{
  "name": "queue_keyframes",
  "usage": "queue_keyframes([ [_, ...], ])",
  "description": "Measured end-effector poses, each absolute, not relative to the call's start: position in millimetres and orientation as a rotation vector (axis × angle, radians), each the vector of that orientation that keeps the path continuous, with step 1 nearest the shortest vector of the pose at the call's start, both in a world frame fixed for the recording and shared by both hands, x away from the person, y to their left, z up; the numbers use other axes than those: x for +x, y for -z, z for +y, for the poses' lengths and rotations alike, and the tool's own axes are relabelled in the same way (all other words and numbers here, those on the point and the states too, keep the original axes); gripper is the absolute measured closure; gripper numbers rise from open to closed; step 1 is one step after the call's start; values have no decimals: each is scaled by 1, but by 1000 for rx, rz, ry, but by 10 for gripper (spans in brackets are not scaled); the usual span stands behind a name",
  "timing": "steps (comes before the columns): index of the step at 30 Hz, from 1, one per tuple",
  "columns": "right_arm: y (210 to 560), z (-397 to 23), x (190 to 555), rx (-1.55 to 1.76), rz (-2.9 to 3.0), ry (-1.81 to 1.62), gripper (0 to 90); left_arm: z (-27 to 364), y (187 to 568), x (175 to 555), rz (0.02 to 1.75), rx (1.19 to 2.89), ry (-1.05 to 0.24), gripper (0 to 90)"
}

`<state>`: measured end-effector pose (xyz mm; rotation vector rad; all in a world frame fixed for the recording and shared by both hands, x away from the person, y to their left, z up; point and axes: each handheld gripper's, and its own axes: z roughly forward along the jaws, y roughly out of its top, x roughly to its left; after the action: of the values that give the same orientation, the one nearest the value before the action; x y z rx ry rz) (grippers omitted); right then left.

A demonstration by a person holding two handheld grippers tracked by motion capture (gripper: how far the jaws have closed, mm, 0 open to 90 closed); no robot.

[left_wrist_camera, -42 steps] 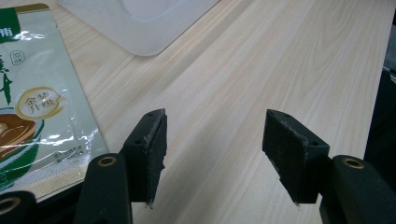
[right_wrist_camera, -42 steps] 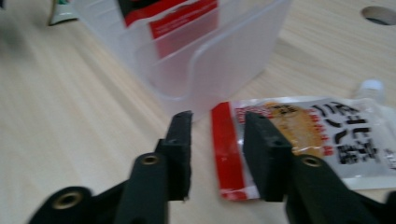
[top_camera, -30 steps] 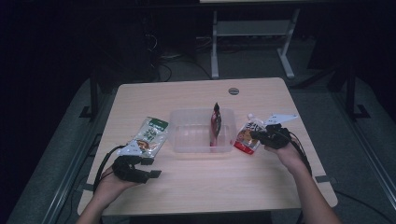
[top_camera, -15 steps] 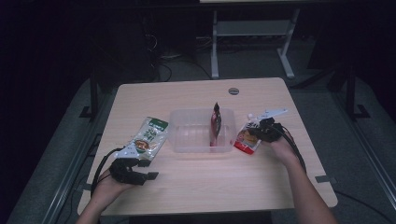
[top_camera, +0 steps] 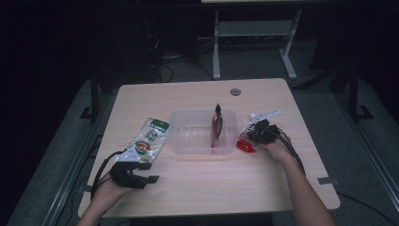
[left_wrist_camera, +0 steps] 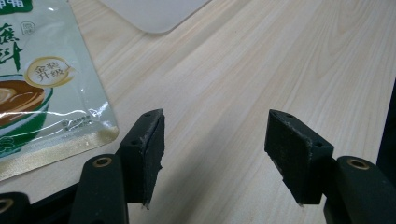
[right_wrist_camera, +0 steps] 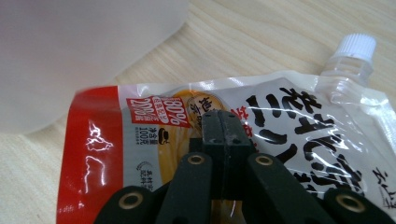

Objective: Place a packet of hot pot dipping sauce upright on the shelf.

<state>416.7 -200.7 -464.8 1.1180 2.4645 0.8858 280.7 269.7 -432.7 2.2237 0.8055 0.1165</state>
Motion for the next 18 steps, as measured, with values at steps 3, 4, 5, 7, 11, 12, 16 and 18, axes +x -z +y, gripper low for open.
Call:
queue_keyframes([
  [3, 464, -202, 416, 1113, 2481, -883, 900, 269, 433, 281, 803, 2228, -115, 374],
  [4, 463, -202, 415, 1113, 2491, -879, 900, 269, 433, 281, 802, 2229, -114, 374],
  [5, 463, -203, 414, 1103, 2498, -875, 900, 269, 433, 281, 799, 2232, -115, 374],
  [7, 462, -202, 411, 1101, 2516, -865, 900, 269, 433, 281, 801, 2229, -113, 374],
  [11, 460, -204, 402, 1071, 2552, -849, 900, 269, 432, 281, 798, 2223, -117, 374],
  [12, 460, -205, 400, 1066, 2554, -851, 900, 269, 431, 281, 797, 2223, -118, 374],
  [16, 459, -204, 388, 1048, 2583, -830, 900, 266, 431, 282, 794, 2221, -117, 374],
  [18, 459, -204, 382, 1051, 2588, -848, 900, 265, 431, 282, 785, 2224, -118, 374],
])
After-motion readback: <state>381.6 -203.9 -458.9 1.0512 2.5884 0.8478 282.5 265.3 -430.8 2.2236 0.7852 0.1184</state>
